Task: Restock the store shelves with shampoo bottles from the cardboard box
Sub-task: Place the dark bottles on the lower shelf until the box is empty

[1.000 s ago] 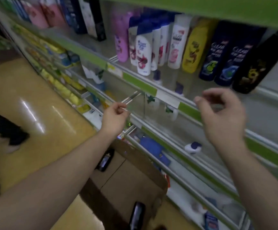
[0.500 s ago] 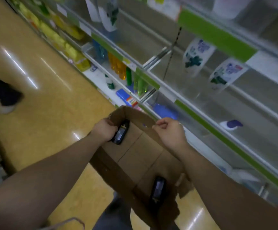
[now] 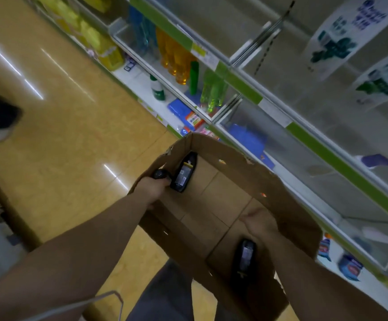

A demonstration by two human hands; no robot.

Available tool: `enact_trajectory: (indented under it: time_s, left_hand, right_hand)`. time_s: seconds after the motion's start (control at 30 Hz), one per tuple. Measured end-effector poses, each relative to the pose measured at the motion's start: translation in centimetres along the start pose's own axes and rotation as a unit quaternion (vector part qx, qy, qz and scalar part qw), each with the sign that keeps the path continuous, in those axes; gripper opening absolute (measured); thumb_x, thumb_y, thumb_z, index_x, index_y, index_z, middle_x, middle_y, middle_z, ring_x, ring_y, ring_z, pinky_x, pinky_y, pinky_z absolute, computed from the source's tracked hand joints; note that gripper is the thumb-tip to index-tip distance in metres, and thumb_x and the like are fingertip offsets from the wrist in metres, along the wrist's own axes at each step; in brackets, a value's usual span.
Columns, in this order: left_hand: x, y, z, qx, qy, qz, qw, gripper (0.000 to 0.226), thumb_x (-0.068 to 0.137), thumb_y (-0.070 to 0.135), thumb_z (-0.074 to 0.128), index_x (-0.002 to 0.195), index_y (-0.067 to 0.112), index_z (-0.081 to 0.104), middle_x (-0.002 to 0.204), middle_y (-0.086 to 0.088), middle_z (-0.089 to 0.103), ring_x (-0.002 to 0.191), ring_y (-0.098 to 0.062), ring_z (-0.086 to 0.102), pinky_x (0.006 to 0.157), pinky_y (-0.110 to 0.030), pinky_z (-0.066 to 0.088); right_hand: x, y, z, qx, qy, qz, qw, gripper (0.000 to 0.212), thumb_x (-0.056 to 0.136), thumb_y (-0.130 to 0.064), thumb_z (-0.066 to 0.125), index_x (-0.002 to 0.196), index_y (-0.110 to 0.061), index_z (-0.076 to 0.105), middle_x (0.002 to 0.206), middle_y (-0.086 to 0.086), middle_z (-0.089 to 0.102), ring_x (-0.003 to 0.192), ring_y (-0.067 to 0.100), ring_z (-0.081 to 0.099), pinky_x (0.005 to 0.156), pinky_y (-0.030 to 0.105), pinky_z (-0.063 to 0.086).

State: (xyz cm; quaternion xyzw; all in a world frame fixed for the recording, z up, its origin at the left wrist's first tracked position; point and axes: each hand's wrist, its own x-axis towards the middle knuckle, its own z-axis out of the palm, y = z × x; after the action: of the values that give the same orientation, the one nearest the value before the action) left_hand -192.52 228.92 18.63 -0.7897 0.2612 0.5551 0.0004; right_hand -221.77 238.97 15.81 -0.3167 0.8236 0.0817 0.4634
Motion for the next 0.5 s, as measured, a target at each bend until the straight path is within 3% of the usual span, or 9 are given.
enact_trajectory:
  time_s: [0.07, 0.17, 0.3, 0.4, 0.5]
  left_hand:
    - [0.3, 0.1, 0.3, -0.019, -0.011, -0.018, 1.000, 0.067, 0.087, 0.049, 0.067, 0.141, 0.012, 0.049, 0.134, -0.011, 0.056, 0.118, -0.034, 0.054, 0.093, -0.047, 0.052]
    - [0.7, 0.0, 1.4, -0.048, -0.016, -0.023, 0.998, 0.067, 0.091, 0.048, 0.064, 0.146, 0.013, 0.044, 0.144, -0.013, 0.050, 0.129, -0.036, 0.048, 0.098, -0.048, 0.044]
    - [2.3, -1.2, 3.3, -0.066, 0.014, -0.007, 0.998, 0.068, 0.094, 0.044, 0.063, 0.147, 0.009, 0.042, 0.143, -0.012, 0.053, 0.130, -0.033, 0.049, 0.107, -0.043, 0.040]
    - [4.0, -2.1, 4.3, -0.069, 0.040, 0.006, 0.997, 0.067, 0.091, 0.044, 0.066, 0.145, 0.011, 0.043, 0.134, -0.011, 0.059, 0.124, -0.032, 0.056, 0.111, -0.048, 0.042]
    - [5.5, -3.1, 5.1, -0.065, 0.075, 0.009, 0.995, 0.079, 0.085, 0.056, 0.069, 0.146, 0.013, 0.043, 0.136, -0.011, 0.058, 0.126, -0.032, 0.055, 0.109, -0.050, 0.043]
  right_hand:
    - [0.2, 2.4, 1.4, -0.048, -0.048, 0.048, 0.997, 0.027, 0.096, -0.036, 0.057, 0.097, -0.011, 0.066, 0.103, 0.012, 0.066, 0.077, 0.021, 0.055, 0.076, 0.028, 0.046]
    - [0.9, 2.6, 2.3, -0.077, -0.070, 0.064, 0.993, 0.029, 0.100, -0.036, 0.049, 0.100, -0.010, 0.064, 0.104, 0.010, 0.066, 0.088, 0.023, 0.061, 0.078, 0.028, 0.046]
    - [2.6, -2.4, 3.1, 0.007, -0.033, 0.002, 0.999, 0.052, 0.094, -0.041, 0.060, 0.134, -0.008, 0.056, 0.134, 0.012, 0.059, 0.118, 0.027, 0.056, 0.082, 0.027, 0.038]
    - [4.1, -7.2, 4.2, 0.058, -0.022, -0.045, 0.997, 0.057, 0.091, -0.039, 0.064, 0.138, -0.007, 0.054, 0.139, 0.012, 0.057, 0.125, 0.030, 0.054, 0.095, 0.028, 0.042]
    - [5.9, -11.2, 6.0, 0.054, -0.026, -0.085, 0.995, 0.054, 0.091, -0.042, 0.061, 0.133, -0.008, 0.057, 0.134, 0.012, 0.061, 0.121, 0.030, 0.057, 0.095, 0.031, 0.047]
